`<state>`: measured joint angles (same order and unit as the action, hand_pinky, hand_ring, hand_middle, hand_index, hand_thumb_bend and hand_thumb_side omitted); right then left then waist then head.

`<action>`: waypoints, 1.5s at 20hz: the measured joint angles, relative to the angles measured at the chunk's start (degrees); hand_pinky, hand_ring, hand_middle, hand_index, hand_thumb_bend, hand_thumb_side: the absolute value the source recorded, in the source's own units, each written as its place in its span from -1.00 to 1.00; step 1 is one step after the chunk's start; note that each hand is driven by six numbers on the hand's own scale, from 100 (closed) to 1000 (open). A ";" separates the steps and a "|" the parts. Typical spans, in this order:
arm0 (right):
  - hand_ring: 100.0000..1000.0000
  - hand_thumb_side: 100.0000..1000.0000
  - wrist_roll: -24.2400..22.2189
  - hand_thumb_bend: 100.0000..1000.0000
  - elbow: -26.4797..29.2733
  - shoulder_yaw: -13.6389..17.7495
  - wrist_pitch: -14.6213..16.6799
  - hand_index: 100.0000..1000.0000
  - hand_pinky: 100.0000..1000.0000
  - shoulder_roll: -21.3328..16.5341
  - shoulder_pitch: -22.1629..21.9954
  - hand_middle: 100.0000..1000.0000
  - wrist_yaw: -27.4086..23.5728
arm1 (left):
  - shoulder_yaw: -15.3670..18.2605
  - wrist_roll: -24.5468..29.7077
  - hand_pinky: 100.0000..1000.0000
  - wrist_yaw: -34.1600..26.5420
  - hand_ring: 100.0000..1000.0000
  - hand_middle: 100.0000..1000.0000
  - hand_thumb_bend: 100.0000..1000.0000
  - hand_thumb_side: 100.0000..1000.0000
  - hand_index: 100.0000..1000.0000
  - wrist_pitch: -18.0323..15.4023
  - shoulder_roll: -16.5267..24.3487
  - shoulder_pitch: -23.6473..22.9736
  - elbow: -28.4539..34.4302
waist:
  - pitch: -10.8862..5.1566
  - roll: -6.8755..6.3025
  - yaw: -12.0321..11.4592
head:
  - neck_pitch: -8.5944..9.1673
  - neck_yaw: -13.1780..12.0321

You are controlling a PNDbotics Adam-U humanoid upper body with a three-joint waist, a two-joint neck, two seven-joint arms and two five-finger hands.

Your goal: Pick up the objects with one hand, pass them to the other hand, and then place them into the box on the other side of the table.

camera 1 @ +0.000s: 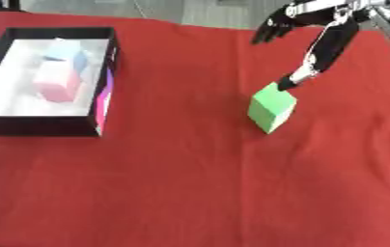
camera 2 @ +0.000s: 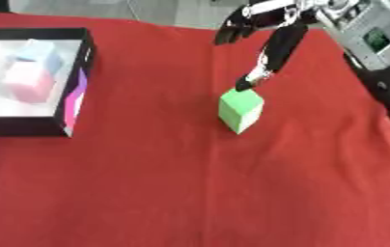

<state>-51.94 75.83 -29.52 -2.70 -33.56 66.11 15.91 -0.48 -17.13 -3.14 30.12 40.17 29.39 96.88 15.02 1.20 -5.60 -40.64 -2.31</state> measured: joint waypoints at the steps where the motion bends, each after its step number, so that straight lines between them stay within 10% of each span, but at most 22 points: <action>1: 0.86 -0.86 -0.01 -0.08 -0.33 -0.30 0.53 0.72 0.94 0.00 -0.10 0.71 0.28 | 0.00 -0.02 0.40 -0.02 0.45 0.23 -1.00 0.77 0.32 0.04 0.00 0.06 0.00 | 0.05 0.00 -0.06 | 0.00 0.08; 30: 0.87 -0.99 -0.07 -0.04 -5.15 -2.36 7.14 0.80 0.98 -1.08 -3.85 0.73 5.10 | -0.06 0.87 0.41 0.21 0.45 0.23 -1.00 0.78 0.32 1.38 -0.98 0.97 -0.02 | 2.08 0.15 -1.25 | -1.03 1.59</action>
<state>-52.01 70.68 -31.88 4.44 -34.64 62.26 21.01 -0.53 -16.26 -2.93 31.50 39.19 30.36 96.87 17.11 1.35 -6.86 -41.67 -0.72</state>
